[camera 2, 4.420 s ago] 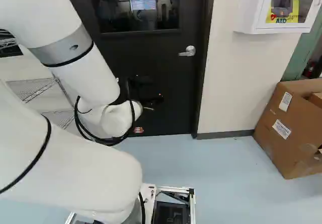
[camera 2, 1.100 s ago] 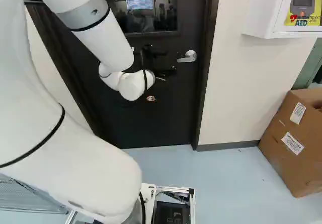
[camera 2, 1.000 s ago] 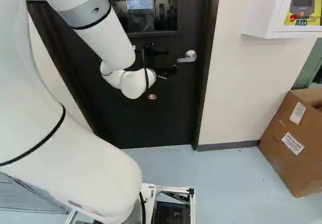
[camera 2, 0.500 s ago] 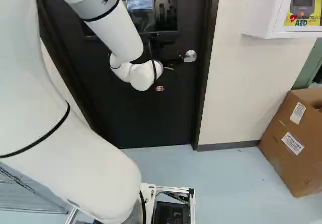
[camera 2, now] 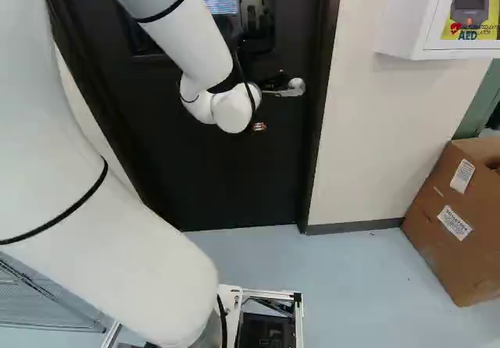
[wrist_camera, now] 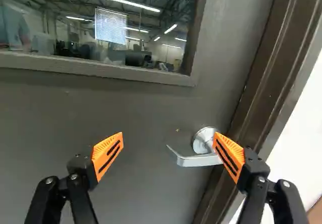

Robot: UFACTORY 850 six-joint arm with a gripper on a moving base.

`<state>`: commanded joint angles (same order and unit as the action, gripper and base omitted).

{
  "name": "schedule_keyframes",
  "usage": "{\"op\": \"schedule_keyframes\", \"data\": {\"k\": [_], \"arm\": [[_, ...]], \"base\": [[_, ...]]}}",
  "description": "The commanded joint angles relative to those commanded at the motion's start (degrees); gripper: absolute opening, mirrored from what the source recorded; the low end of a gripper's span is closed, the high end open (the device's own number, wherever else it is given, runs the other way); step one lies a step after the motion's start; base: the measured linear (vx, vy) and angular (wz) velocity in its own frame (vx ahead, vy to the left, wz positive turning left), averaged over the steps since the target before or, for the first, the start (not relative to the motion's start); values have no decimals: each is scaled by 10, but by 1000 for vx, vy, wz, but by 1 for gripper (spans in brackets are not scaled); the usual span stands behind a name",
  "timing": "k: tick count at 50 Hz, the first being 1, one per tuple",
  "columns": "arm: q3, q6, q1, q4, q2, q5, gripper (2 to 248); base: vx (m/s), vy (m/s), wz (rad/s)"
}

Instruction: Open the door and move inside

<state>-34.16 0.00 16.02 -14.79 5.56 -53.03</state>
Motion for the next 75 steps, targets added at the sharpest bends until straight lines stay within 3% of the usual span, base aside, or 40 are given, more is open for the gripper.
{"op": "schedule_keyframes", "data": {"k": [26, 75], "arm": [[-23, 0, 6, -66, -20, -3, 247], [-68, 0, 11, -69, -95, -3, 247]], "base": [[0, 0, 0], [0, 0, 0]]}}
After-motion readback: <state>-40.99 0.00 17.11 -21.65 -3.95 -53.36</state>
